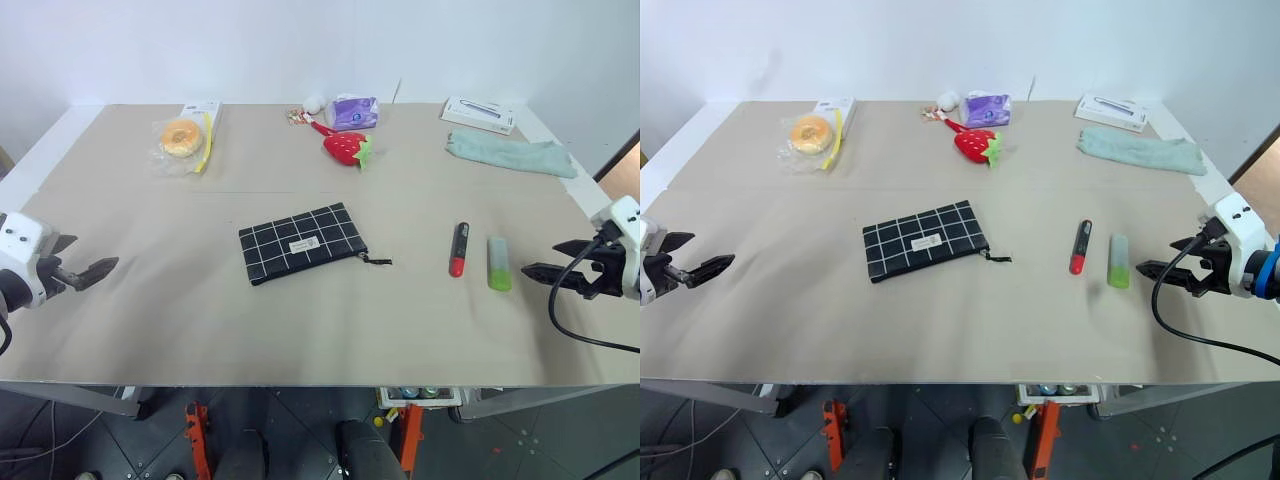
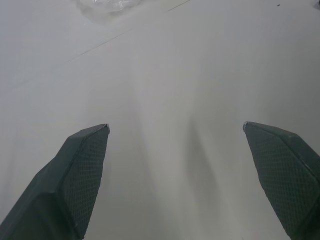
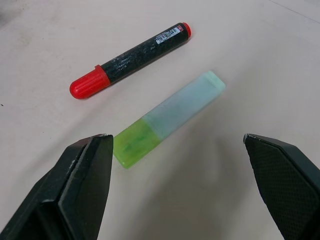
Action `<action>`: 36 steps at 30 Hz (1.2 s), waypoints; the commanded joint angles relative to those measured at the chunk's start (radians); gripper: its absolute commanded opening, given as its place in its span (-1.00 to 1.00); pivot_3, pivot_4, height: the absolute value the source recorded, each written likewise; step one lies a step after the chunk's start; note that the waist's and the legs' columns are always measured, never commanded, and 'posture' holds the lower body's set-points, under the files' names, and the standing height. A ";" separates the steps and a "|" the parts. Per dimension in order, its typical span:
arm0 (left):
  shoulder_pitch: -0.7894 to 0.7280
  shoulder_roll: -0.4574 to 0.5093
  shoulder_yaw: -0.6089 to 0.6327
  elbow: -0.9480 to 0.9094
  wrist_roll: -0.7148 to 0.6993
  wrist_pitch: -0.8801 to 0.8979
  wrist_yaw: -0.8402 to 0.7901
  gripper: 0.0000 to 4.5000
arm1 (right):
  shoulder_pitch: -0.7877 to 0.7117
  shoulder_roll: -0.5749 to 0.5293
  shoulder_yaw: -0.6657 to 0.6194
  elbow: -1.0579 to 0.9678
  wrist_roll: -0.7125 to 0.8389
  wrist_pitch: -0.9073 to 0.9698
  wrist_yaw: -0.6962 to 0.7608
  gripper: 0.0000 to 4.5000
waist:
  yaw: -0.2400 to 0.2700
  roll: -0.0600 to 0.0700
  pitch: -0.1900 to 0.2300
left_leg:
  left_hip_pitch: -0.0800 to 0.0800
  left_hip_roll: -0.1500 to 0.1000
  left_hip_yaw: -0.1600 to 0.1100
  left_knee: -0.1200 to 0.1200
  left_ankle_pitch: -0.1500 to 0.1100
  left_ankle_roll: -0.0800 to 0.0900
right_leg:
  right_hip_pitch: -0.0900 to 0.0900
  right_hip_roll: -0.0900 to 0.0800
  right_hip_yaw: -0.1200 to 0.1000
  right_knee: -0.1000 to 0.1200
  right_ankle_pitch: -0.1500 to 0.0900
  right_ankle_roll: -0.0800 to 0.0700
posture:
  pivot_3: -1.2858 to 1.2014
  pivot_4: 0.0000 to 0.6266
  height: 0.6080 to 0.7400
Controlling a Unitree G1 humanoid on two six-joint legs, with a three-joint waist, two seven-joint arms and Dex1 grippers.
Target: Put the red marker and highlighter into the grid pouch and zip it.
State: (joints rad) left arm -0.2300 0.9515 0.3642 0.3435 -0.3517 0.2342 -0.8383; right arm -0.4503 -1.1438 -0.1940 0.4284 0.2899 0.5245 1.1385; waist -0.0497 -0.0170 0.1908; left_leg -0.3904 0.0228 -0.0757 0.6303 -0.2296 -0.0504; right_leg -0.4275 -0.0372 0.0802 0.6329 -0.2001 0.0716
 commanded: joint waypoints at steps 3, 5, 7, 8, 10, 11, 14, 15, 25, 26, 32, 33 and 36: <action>-0.011 0.002 0.028 -0.005 -0.001 0.008 0.011 0.97 | -0.028 -0.007 -0.004 0.012 -0.005 -0.024 0.015 1.00 | 0.000 0.000 0.000 | 0.000 0.000 0.000 0.001 0.000 0.000 | 0.000 0.000 0.000 0.000 0.000 0.000 | 0.03 -0.52 0.99; -0.010 0.001 0.028 -0.013 -0.008 0.025 0.010 0.97 | -0.026 -0.006 -0.004 0.016 -0.009 -0.034 0.018 1.00 | 0.000 0.000 0.000 | 0.000 0.000 0.000 0.001 0.000 0.000 | 0.000 0.000 0.000 0.001 0.000 0.000 | 0.03 -0.52 0.99; -0.011 -0.001 0.030 -0.021 -0.010 0.032 0.011 0.97 | -0.023 -0.005 -0.003 0.017 -0.015 -0.048 0.022 1.00 | 0.000 0.000 0.000 | 0.000 0.000 0.000 0.002 0.000 0.000 | 0.001 0.000 0.000 0.001 0.000 0.000 | 0.03 -0.52 0.99; -0.012 -0.002 0.030 -0.024 -0.010 0.035 0.012 0.97 | -0.023 -0.003 -0.004 0.018 -0.016 -0.053 0.023 1.00 | 0.000 0.000 0.000 | 0.000 0.000 0.000 0.002 0.000 0.000 | 0.001 0.000 0.000 0.001 0.001 0.000 | 0.03 -0.52 0.99; -0.015 -0.003 0.031 -0.028 -0.011 0.039 0.014 0.97 | -0.028 0.001 -0.003 0.024 -0.020 -0.059 0.024 1.00 | 0.000 0.000 0.000 | 0.000 0.000 0.000 0.002 0.000 0.000 | 0.001 0.000 0.000 0.001 0.001 0.000 | 0.03 -0.52 0.99; -0.016 -0.004 0.031 -0.028 -0.010 0.039 0.015 0.97 | -0.031 0.004 -0.002 0.027 -0.022 -0.062 0.023 1.00 | 0.000 0.000 0.000 | 0.000 0.000 0.000 0.003 0.000 0.000 | 0.001 0.000 0.000 0.001 0.001 0.000 | 0.03 -0.52 0.99; -0.018 -0.007 0.035 -0.032 -0.016 0.050 0.014 0.97 | -0.035 0.007 -0.002 0.031 -0.027 -0.069 0.020 1.00 | 0.000 0.000 0.000 | 0.000 0.000 0.000 0.003 0.000 0.000 | 0.001 0.000 0.000 0.002 0.001 0.000 | 0.03 -0.52 0.99; -0.017 -0.007 0.036 -0.035 -0.019 0.056 0.010 0.97 | -0.035 0.008 -0.002 0.032 -0.028 -0.070 0.018 1.00 | 0.000 0.000 0.000 | 0.000 0.000 0.000 0.003 0.000 0.000 | 0.001 0.000 0.000 0.002 0.001 0.000 | 0.03 -0.52 0.99; -0.036 -0.009 0.029 -0.037 -0.007 0.053 0.014 0.97 | -0.029 0.006 -0.018 0.045 -0.024 -0.085 0.011 1.00 | 0.000 0.000 0.000 | 0.000 0.000 0.000 0.004 0.000 0.000 | 0.001 0.001 0.001 0.002 0.001 0.000 | 0.03 -0.52 0.99; -0.038 -0.009 0.027 -0.037 -0.005 0.051 0.014 0.97 | -0.032 0.007 -0.019 0.048 -0.024 -0.086 0.006 1.00 | -0.001 0.000 0.000 | 0.001 0.000 0.000 0.004 0.000 0.000 | 0.001 0.001 0.001 0.002 0.001 0.000 | 0.03 -0.52 0.99; -0.077 -0.071 0.004 -0.063 0.004 -0.047 0.024 1.00 | -0.092 0.146 -0.048 -0.171 0.111 0.016 -0.040 0.76 | -0.002 0.000 0.000 | 0.001 0.002 0.000 0.004 0.000 0.000 | 0.002 0.003 0.001 0.003 0.002 0.000 | 0.03 -0.52 0.99; -0.083 -0.080 0.000 -0.067 0.005 -0.058 0.023 1.00 | -0.098 0.174 -0.046 -0.215 0.131 0.043 -0.056 0.63 | -0.004 0.000 0.000 | 0.002 0.002 0.000 0.005 0.000 0.000 | 0.002 0.003 0.002 0.003 0.003 0.000 | 0.03 -0.52 0.99; -0.119 -0.118 -0.030 -0.070 0.015 -0.096 0.024 1.00 | -0.129 0.310 -0.006 -0.357 0.172 0.116 -0.156 0.00 | -0.003 0.000 0.000 | 0.002 0.004 0.000 0.005 0.001 0.000 | 0.002 0.006 0.002 0.003 0.005 -0.001 | 0.03 -0.52 0.99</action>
State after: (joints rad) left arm -0.3240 0.8367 0.3381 0.2971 -0.3456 0.1738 -0.8178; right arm -0.5504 -0.8663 -0.2009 0.1638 0.4217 0.6043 1.0388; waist -0.0526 -0.0172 0.1906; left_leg -0.3883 0.0278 -0.0761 0.6361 -0.2291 -0.0505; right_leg -0.4256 -0.0301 0.0823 0.6365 -0.1951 0.0702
